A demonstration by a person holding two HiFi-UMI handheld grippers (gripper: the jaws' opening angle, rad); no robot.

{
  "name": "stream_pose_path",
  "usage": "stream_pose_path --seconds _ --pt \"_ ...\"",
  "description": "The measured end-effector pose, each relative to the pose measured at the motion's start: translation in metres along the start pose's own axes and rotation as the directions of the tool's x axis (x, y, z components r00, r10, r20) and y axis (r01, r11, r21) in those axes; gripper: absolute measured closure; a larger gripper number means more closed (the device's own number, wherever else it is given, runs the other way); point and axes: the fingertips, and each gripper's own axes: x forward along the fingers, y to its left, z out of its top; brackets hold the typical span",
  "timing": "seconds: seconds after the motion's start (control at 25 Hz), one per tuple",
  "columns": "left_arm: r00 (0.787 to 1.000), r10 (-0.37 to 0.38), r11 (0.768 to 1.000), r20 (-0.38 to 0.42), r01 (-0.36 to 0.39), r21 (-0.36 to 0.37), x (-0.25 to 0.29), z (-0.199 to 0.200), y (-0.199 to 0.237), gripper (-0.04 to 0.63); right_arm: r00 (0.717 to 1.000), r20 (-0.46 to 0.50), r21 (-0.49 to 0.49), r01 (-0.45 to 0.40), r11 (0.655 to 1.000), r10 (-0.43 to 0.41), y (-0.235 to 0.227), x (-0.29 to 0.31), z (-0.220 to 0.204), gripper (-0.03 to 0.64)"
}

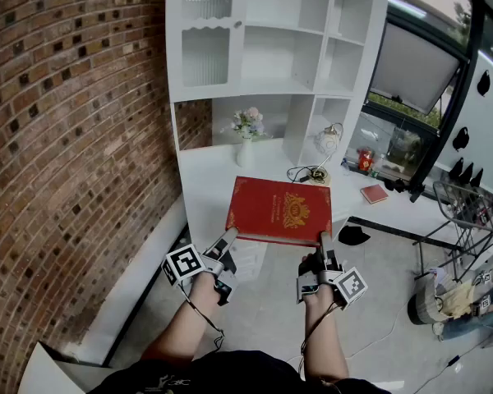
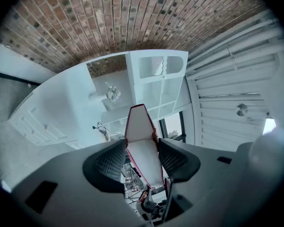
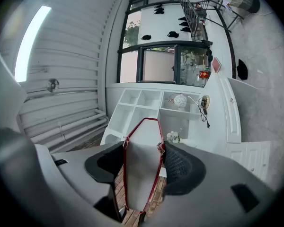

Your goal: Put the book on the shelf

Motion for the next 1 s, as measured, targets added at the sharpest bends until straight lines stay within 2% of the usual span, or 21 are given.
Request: stream_pose_path --seconds 0.24,0.56,0.72,1.0 --pt "1.0 -0.001 1.0 -0.008 0.001 -0.003 0.003 0.003 0.003 0.364 1.0 0.006 -0.005 0.003 1.0 -0.003 -0.002 0.004 -0.002 0.354" --pt "1.0 -0.002 1.0 -0.012 0.002 0.0 0.014 -0.013 0.002 0.364 1.0 0.022 -0.005 0.012 1.0 -0.012 -0.007 -0.002 0.017 0.351" --pt "1.0 -0.013 1.0 -0.012 0.013 0.022 0.021 -0.016 0.001 0.364 1.0 0.025 -0.004 -0.002 1.0 0.002 -0.013 0.001 0.023 0.35" --pt "1.0 -0.009 0.999 0.022 0.008 0.042 0.037 -0.039 -0.006 0.365 1.0 -0.002 0.009 0.001 1.0 -0.001 -0.021 -0.002 0.052 0.348"
